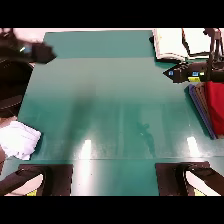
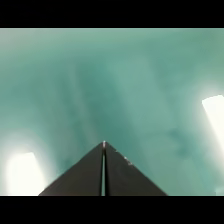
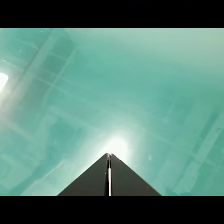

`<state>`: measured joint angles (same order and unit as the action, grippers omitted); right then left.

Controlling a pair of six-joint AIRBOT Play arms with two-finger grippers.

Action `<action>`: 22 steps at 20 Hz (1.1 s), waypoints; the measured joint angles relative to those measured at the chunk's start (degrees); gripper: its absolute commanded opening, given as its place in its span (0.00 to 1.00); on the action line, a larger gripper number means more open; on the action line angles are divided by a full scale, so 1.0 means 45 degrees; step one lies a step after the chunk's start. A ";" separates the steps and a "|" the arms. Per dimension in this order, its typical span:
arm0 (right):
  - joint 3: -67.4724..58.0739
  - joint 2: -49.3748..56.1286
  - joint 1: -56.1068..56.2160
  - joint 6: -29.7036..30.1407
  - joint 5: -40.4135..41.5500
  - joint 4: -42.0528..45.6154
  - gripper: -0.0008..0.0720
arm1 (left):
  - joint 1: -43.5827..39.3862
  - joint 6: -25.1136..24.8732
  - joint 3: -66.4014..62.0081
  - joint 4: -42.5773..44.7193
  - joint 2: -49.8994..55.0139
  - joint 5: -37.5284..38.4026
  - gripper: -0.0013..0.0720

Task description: Fold the shirts.

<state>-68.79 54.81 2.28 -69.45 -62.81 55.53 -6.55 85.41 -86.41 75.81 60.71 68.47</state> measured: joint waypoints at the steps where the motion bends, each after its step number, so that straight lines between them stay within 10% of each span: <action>1: 0.0000 0.0000 0.0000 0.0005 -0.0024 0.0005 0.04 | 0.0476 0.0015 0.0826 0.0554 -0.0699 0.0461 0.05; 2: 0.0000 0.0000 0.0000 0.0000 -0.0044 0.0000 0.04 | 0.0942 0.0049 0.1637 0.1088 -0.1307 0.0879 0.09; 4: 0.0000 0.0000 0.0005 0.0000 -0.0053 0.0000 0.04 | 0.1957 0.0199 0.3274 0.2312 -0.2331 0.1773 0.81; 10: 0.0000 0.0000 0.0000 0.0005 -0.0078 0.0005 0.04 | 0.4313 0.0942 0.7951 0.4993 -0.3551 0.2885 0.84; 14: 0.0000 0.0000 0.0000 0.0000 -0.0078 0.0005 0.04 | 0.4799 0.1316 1.0355 0.5780 -0.3696 0.2404 0.83; 17: 0.0000 0.0000 0.0000 0.0005 -0.0073 0.0005 0.04 | 0.4906 0.1685 1.1113 0.5984 -0.3735 0.2181 0.05; 22: -0.0029 -0.0078 0.0000 0.0000 0.0151 -0.0034 0.04 | 0.4813 0.1953 0.9787 0.5411 -0.3837 0.2079 0.05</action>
<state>-68.93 54.46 2.28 -69.45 -62.13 55.37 15.11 94.19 -42.37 100.16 43.44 77.82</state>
